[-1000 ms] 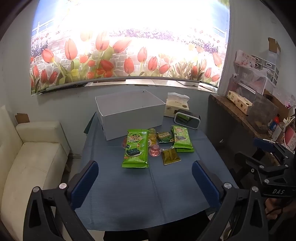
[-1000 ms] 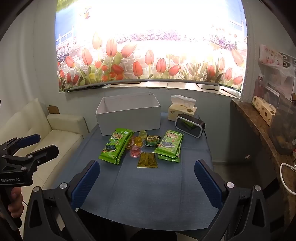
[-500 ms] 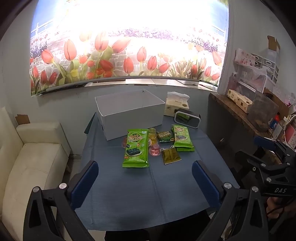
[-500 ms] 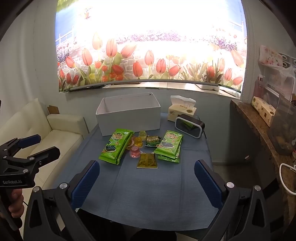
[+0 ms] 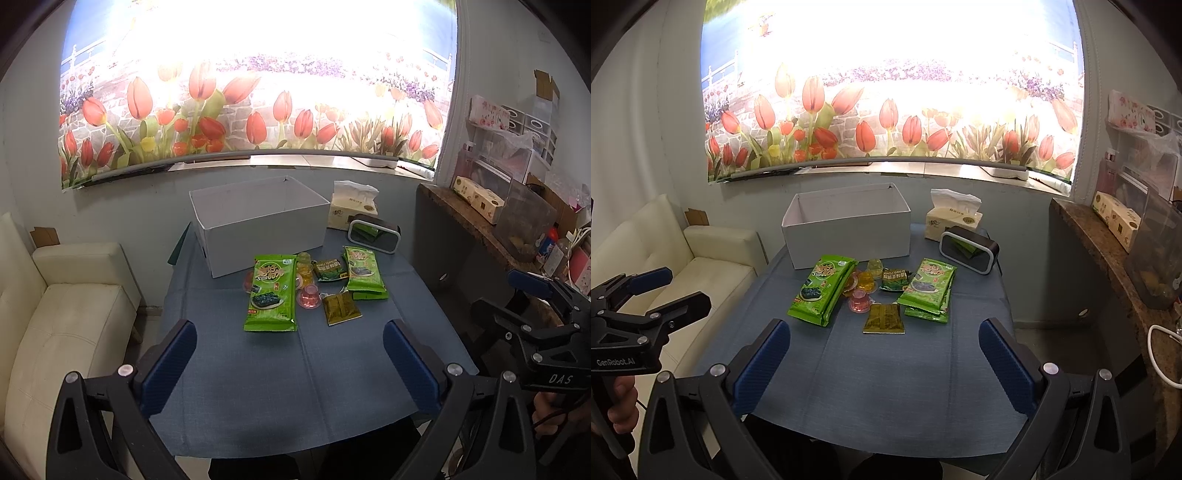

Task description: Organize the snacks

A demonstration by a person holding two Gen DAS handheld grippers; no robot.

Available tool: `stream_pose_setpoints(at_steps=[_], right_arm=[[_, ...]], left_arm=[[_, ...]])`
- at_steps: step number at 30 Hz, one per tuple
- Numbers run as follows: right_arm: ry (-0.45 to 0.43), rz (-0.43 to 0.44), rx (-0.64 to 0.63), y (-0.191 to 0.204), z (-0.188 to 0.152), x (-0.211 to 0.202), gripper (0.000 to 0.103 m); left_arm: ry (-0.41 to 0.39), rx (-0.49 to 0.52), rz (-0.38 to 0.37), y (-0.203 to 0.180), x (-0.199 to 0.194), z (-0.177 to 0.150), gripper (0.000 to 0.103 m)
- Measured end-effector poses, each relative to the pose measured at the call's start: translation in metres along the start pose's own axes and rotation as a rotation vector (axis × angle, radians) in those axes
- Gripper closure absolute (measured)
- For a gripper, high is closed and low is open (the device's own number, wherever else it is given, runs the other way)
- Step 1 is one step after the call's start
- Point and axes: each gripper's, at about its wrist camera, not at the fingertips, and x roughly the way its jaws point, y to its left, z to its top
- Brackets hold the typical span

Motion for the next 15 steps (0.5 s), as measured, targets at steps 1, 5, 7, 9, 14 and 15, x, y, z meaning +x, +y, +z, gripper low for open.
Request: stream_pose_setpoints(at_steps=[1, 5, 7, 9, 14, 15], right_arm=[[0.000, -0.002, -0.001, 0.0000, 0.0001, 0.0001, 0.000], [-0.001, -0.005, 0.001, 0.0000, -0.0002, -0.0005, 0.000], [0.000, -0.004, 0.001, -0.0002, -0.0004, -0.0006, 0.000], [0.001, -0.005, 0.000, 0.0000, -0.0007, -0.0006, 0.000], [0.002, -0.005, 0.002, -0.0010, -0.0015, -0.0004, 0.000], [0.002, -0.007, 0.002, -0.0010, -0.0013, -0.0007, 0.000]], left_arm=[[0.000, 0.000, 0.000, 0.0001, 0.0001, -0.0003, 0.000], [0.000, 0.003, 0.001, -0.0002, -0.0008, -0.0012, 0.000], [-0.005, 0.001, 0.000, 0.0000, -0.0013, -0.0019, 0.000], [-0.003, 0.003, 0.001, -0.0004, -0.0008, -0.0021, 0.000], [0.001, 0.003, 0.003, -0.0012, 0.0001, -0.0009, 0.000], [0.001, 0.004, 0.003, -0.0012, 0.0001, -0.0009, 0.000]])
